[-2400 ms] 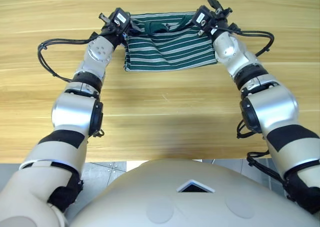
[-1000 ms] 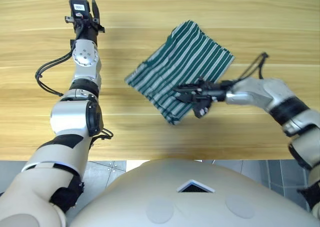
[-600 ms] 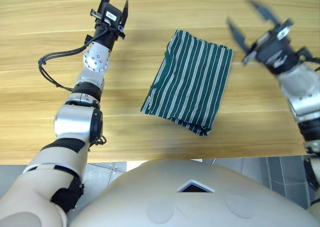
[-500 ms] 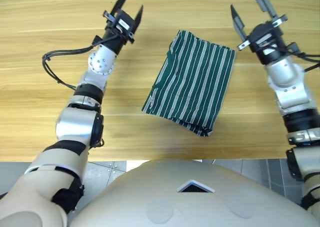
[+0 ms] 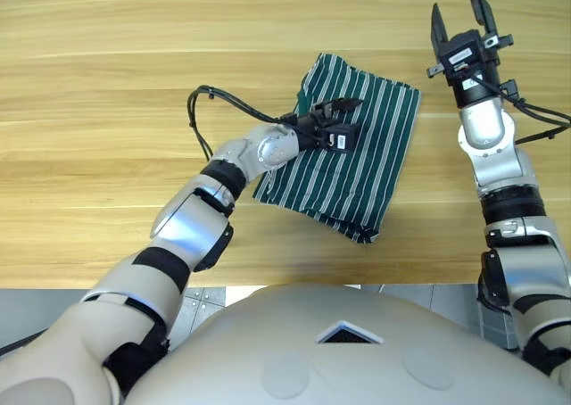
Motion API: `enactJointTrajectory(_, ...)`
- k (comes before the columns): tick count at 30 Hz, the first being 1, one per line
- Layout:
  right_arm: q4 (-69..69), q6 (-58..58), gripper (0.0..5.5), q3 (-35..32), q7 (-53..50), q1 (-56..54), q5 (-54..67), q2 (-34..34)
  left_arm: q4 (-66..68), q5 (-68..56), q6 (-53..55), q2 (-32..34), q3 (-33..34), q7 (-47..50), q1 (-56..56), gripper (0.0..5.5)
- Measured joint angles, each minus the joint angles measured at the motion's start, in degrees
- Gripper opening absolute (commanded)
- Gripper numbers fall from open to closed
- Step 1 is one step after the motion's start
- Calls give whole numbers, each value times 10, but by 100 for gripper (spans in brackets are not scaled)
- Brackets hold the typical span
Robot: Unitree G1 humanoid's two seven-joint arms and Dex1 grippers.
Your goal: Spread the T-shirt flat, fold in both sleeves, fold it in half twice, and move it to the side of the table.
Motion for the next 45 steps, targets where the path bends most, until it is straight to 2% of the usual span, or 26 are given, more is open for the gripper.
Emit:
enactJointTrajectory(2,1,-2,218,6,0,0,-18,3,18,20,35,14,-10,48,-17,225)
enactJointTrajectory(5,2,-4,218,7,0,-1,-36,15,42,20,63,69,-4,92,-23,225)
enactJointTrajectory(9,1,-8,218,7,1,0,-51,17,38,-24,41,113,27,102,10,225)
enactJointTrajectory(14,-13,-7,218,7,2,19,-71,10,-7,-95,21,133,72,106,78,225)
enactJointTrajectory(19,-42,7,218,22,14,54,-114,-12,-180,-203,16,120,117,67,220,225)
enactJointTrajectory(22,-58,16,218,26,13,68,-129,-13,-321,-275,100,86,146,21,310,225)
enactJointTrajectory(27,-80,24,218,28,13,92,-134,-13,-507,-354,212,71,181,-46,365,225)
enactJointTrajectory(31,-119,9,218,34,32,112,-129,-13,-639,-433,231,59,199,-98,385,225)
enactJointTrajectory(34,-204,-83,218,86,130,187,-70,-58,-706,-512,218,70,256,-135,386,225)
enactJointTrajectory(36,-257,-128,218,134,209,261,-25,-101,-702,-519,209,91,297,-137,381,225)
enactJointTrajectory(38,-274,-129,218,147,244,295,-10,-119,-669,-501,204,101,324,-126,360,225)
enactJointTrajectory(42,-299,-124,218,170,288,313,-7,-109,-539,-471,187,118,398,-59,278,225)
enactJointTrajectory(45,-291,-108,218,169,295,308,-12,-93,-479,-467,170,118,420,-42,256,225)
